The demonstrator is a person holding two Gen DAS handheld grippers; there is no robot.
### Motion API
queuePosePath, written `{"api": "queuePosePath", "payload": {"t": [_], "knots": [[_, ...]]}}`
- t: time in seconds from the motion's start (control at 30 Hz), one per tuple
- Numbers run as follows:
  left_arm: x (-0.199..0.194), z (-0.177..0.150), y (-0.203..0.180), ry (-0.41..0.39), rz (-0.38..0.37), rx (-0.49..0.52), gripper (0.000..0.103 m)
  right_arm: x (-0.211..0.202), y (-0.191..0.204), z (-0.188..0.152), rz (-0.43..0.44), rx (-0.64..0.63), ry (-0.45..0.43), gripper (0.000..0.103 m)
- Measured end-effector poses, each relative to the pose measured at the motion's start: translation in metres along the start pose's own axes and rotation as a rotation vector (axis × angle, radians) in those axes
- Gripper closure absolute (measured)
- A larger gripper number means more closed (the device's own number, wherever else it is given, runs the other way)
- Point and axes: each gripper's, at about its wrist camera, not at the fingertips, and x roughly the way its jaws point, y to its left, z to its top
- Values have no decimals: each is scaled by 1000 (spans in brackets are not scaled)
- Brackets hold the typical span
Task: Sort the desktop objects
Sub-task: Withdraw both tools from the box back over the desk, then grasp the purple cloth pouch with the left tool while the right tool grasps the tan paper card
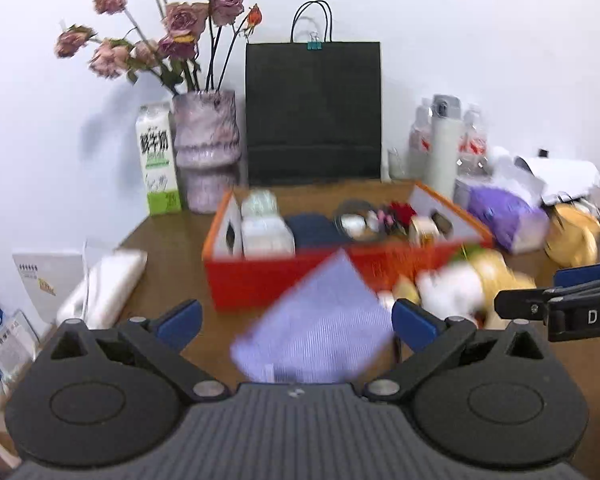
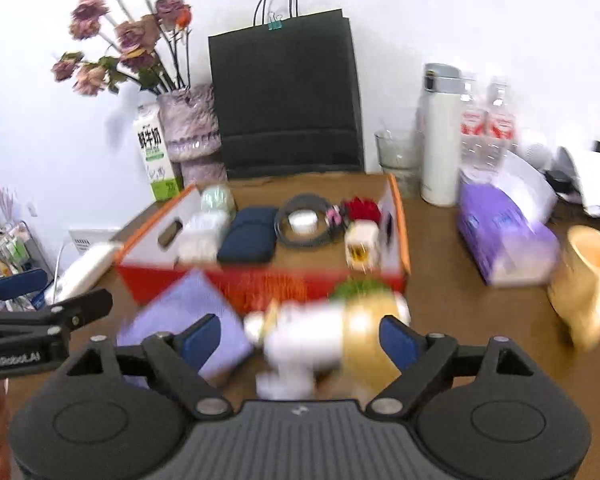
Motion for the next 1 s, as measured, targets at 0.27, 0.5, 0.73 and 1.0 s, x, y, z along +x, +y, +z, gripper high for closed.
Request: {"api": "queuePosePath", "payload": {"t": [0.27, 0.5, 0.73, 1.0], "knots": [[-26, -69, -4, 104, -69, 77, 0, -33, 11, -103, -39, -39, 63, 6], [-19, -70, -9, 158, -83, 97, 0, -42, 4, -113, 30, 7, 11, 3], [-20, -71, -9, 156, -63, 79, 0, -41, 7, -116, 52, 13, 18, 3], [-11, -59, -5, 112, -91, 81, 0, -40, 0, -113, 37, 43, 30, 4]]}}
